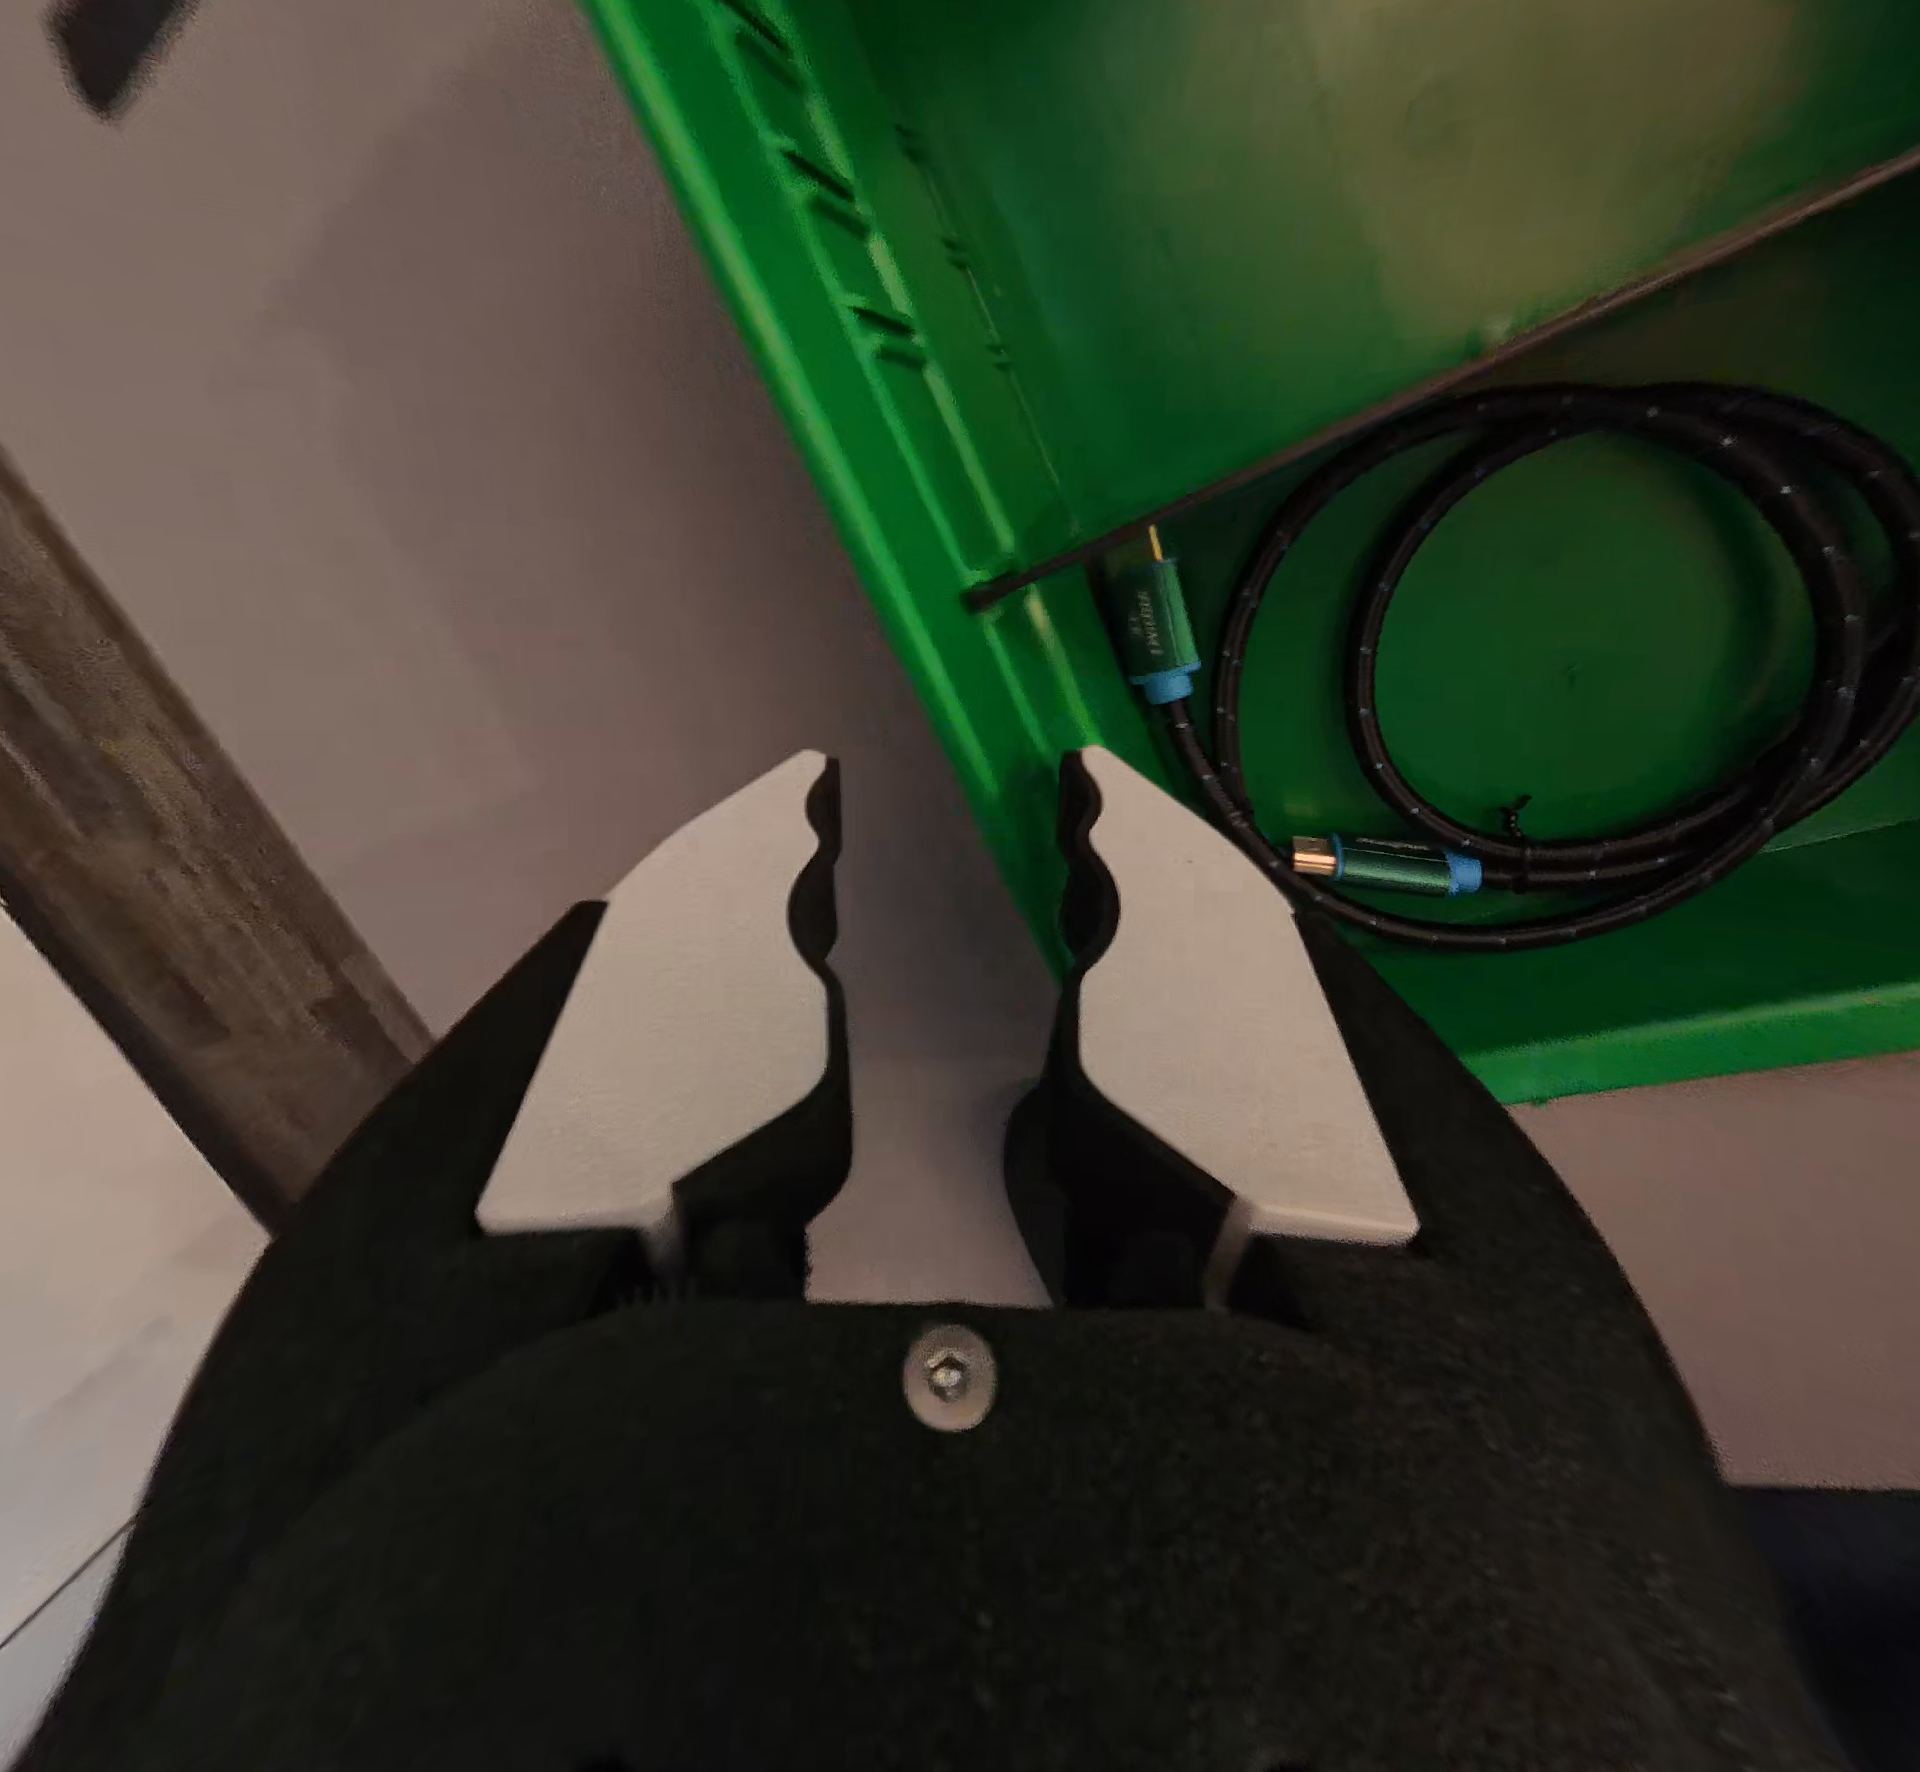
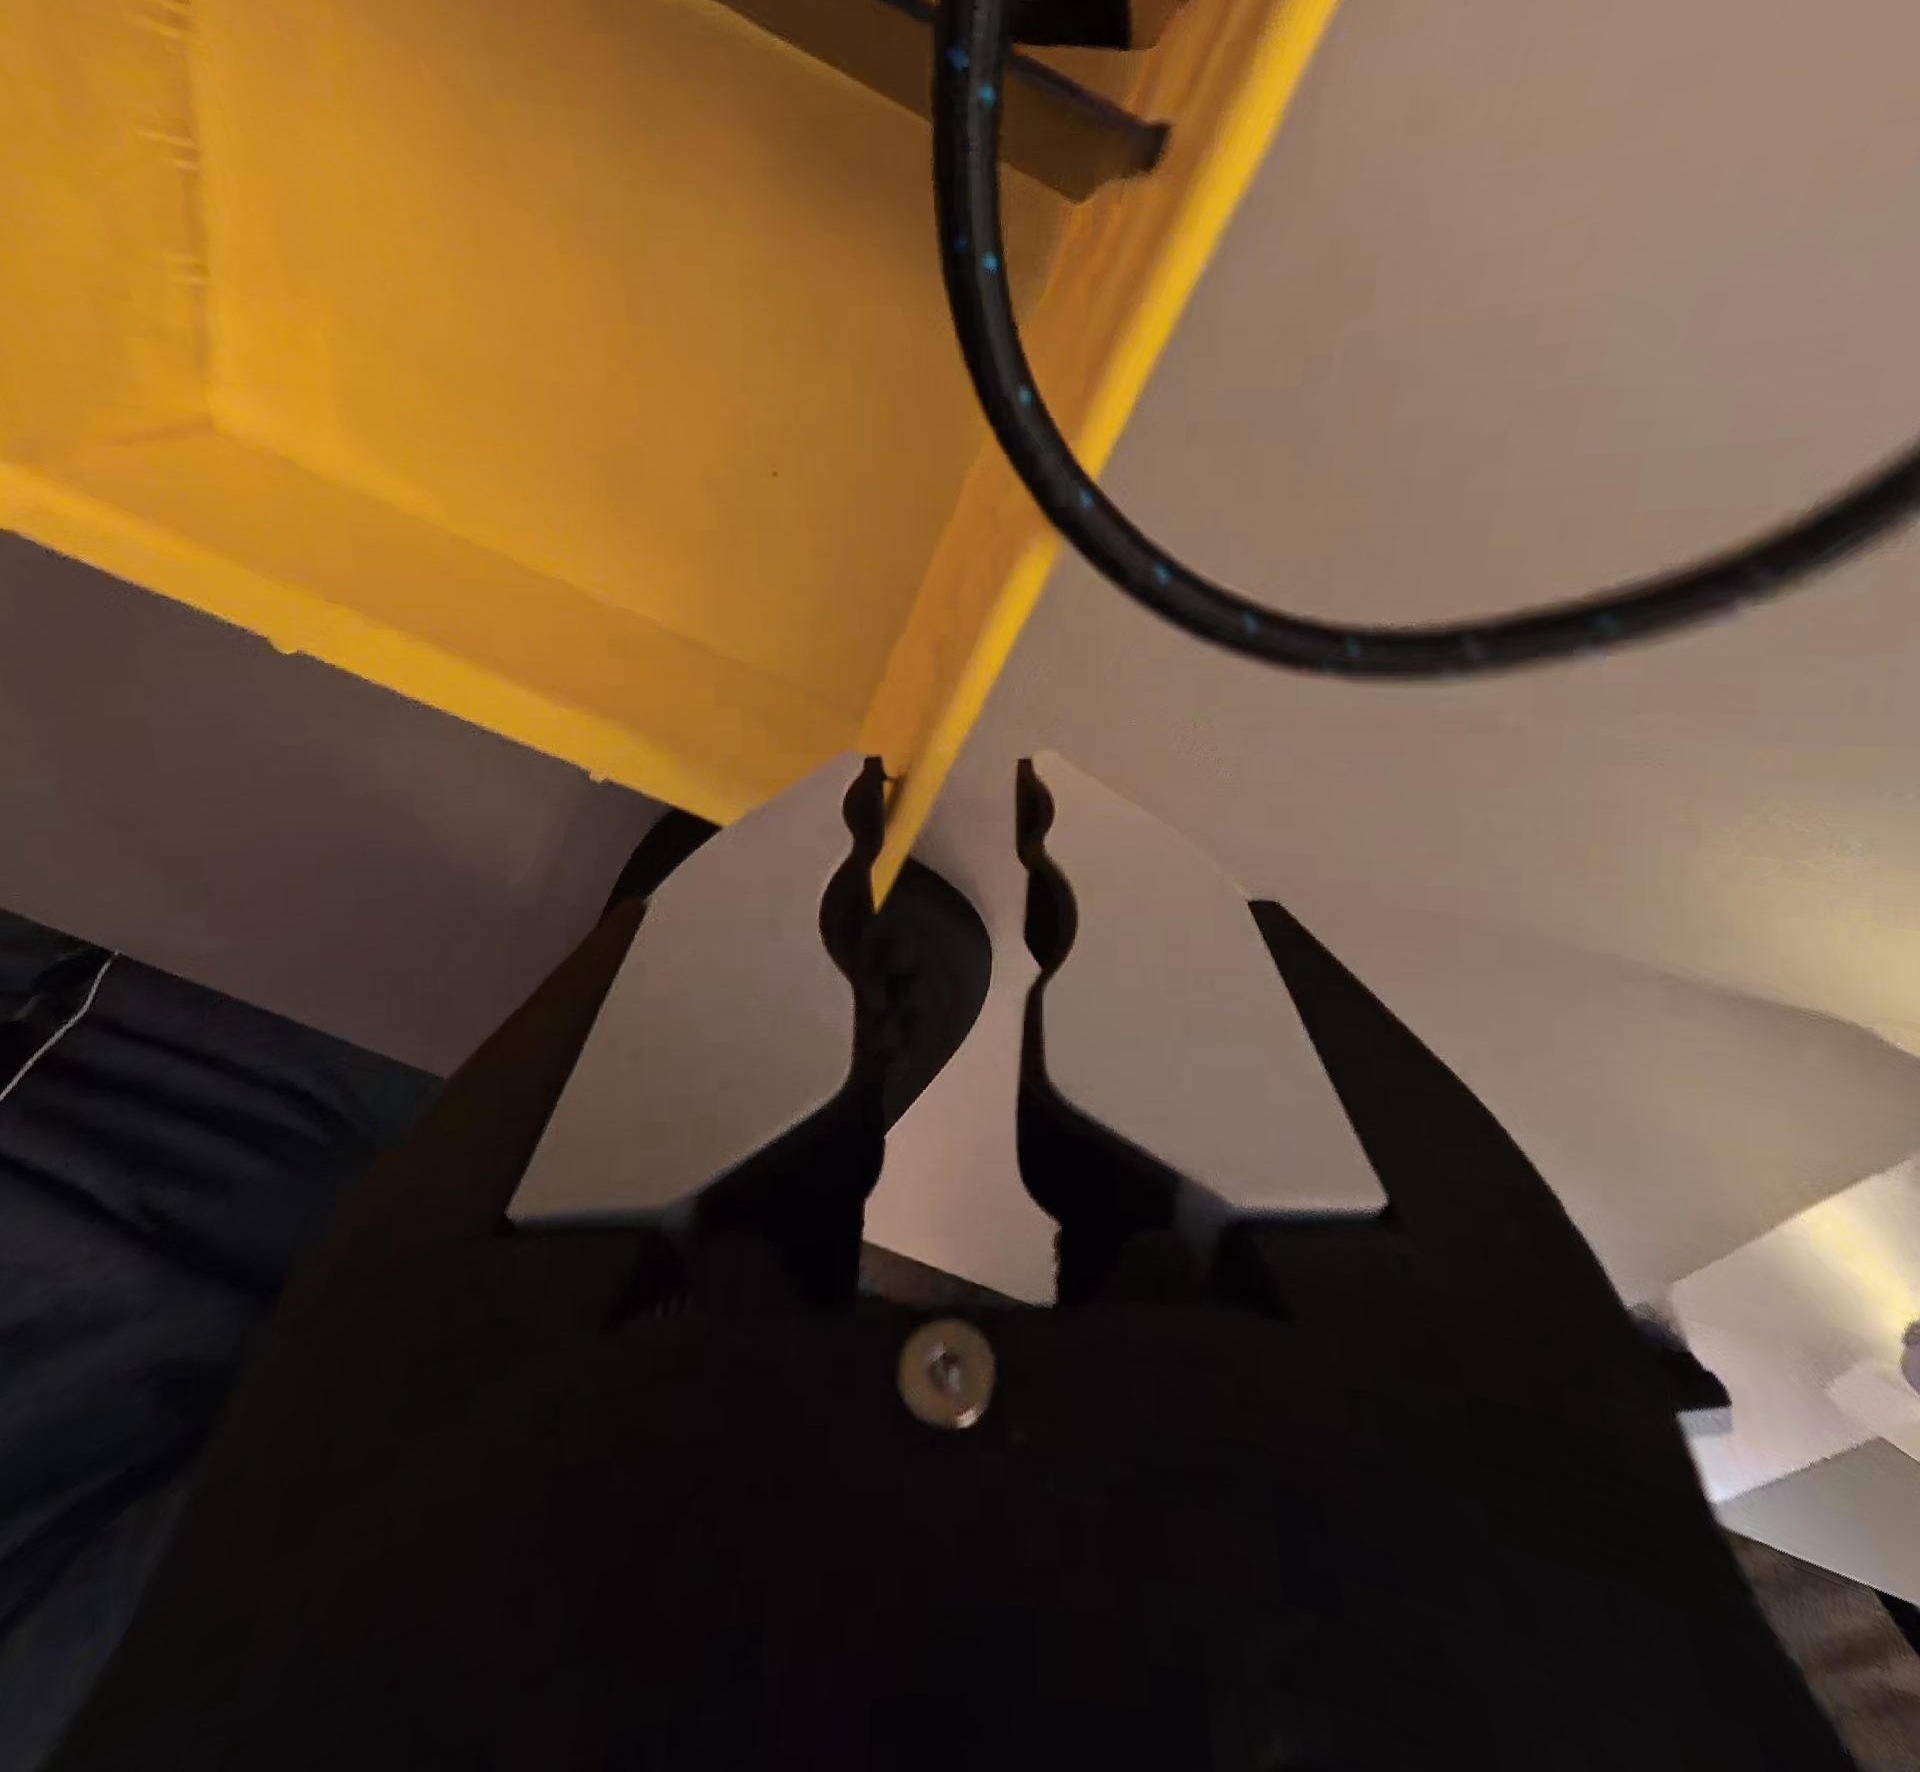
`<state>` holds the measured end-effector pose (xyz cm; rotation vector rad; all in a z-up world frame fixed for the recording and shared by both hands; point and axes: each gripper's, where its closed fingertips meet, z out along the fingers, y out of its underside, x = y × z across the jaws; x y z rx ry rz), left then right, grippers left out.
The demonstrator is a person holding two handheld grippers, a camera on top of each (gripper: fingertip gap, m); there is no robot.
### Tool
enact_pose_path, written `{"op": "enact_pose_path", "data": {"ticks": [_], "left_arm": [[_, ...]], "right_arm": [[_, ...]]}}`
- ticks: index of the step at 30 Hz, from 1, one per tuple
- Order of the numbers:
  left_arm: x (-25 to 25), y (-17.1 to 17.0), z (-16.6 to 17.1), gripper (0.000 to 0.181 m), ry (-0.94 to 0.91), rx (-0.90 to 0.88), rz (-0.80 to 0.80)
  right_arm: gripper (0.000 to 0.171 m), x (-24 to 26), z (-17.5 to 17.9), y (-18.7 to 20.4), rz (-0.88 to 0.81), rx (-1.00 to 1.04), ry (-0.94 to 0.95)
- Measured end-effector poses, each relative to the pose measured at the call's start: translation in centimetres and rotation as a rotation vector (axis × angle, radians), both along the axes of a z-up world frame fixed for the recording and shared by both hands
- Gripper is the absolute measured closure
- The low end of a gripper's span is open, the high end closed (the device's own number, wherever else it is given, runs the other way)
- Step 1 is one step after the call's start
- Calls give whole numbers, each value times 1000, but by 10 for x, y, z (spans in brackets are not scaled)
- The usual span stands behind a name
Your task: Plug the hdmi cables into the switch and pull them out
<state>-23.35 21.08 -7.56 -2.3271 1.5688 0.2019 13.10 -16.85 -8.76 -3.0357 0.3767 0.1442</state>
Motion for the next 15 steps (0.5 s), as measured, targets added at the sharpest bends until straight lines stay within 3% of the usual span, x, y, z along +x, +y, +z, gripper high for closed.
{"op": "enact_pose_path", "data": {"ticks": [5, 8, 11, 13, 15], "left_arm": [[-6, 24, 70, 138, -305, 212, 58], [-1, 35, 116, 136, -520, 361, 82], [12, 29, 143, 136, -671, 423, 24], [19, 24, 148, 137, -698, 431, -23], [21, 25, 147, 137, -690, 439, -28]], "right_arm": [[148, 4, 63, 2, -25, 264, -188], [149, -17, 119, 51, 50, 598, -281], [145, -85, 188, 127, 226, 1139, -289], [132, -149, 198, 162, 332, 1389, -151], [125, -184, 166, 197, 361, 1241, -58]]}}
